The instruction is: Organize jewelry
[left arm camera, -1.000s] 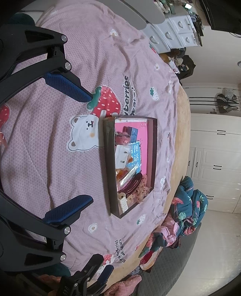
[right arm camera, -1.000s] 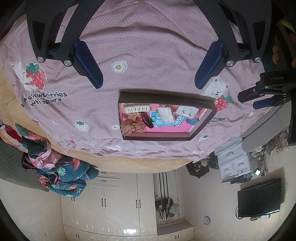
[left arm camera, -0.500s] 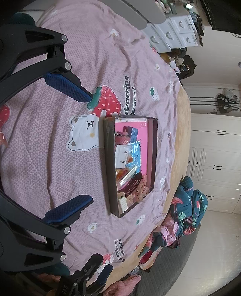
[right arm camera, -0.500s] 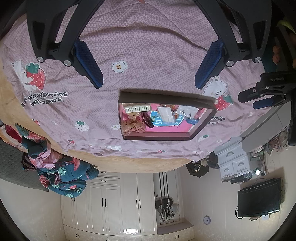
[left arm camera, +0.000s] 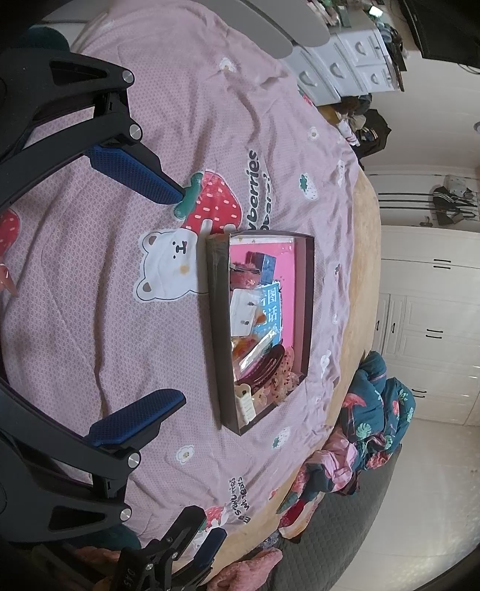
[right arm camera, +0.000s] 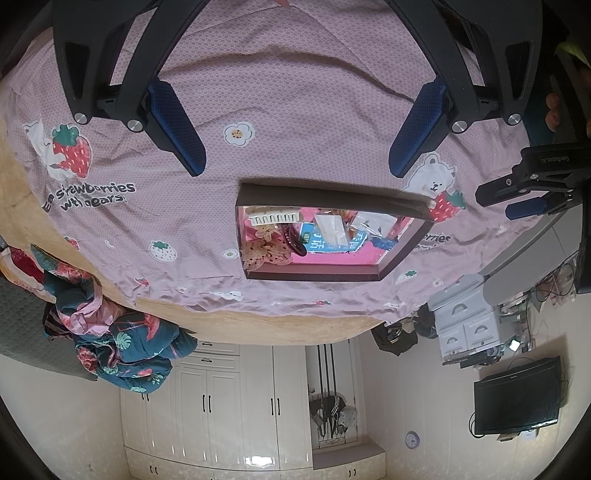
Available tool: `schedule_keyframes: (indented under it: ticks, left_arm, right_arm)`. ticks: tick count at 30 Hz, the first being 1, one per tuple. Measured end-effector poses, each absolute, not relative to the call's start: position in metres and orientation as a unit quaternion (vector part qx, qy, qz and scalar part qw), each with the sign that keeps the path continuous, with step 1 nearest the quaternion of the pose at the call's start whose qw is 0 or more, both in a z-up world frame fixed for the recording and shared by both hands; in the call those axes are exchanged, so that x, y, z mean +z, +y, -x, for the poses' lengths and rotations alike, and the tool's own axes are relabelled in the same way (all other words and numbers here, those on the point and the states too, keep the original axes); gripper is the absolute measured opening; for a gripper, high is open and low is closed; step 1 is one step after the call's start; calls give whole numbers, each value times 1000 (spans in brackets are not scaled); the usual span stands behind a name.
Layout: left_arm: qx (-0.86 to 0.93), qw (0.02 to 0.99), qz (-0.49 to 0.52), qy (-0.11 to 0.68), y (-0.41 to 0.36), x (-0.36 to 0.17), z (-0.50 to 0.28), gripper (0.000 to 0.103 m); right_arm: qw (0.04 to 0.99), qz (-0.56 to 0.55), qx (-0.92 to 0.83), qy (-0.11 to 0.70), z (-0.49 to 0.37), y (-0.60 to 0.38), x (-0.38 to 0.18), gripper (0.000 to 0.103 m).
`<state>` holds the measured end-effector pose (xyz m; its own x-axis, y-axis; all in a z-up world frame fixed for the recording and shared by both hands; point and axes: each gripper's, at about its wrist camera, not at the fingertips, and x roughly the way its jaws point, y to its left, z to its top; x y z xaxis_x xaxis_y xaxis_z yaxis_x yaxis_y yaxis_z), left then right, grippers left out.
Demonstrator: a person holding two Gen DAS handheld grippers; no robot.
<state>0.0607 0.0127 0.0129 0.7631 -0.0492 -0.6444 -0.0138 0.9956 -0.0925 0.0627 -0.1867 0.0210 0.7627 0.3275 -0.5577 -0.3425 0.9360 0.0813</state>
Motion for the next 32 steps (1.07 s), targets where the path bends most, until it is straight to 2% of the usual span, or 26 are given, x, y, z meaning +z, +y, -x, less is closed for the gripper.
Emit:
schedule_keyframes:
  ticks: [13, 18, 27, 32]
  left_arm:
    - [-28, 929, 68, 363, 16, 8, -66, 94]
    - [13, 926, 68, 370, 30, 4, -78, 94]
    - [262, 867, 140, 400, 177, -36, -185, 94]
    - [366, 811, 171, 424, 246, -82, -223, 94]
  right_arm:
    - [937, 19, 180, 298, -65, -185, 19, 99]
    - [933, -16, 160, 321, -92, -205, 11, 99]
    - [889, -101, -124, 428, -271, -359, -57, 99]
    - [842, -120, -197, 487, -321, -410, -117, 99]
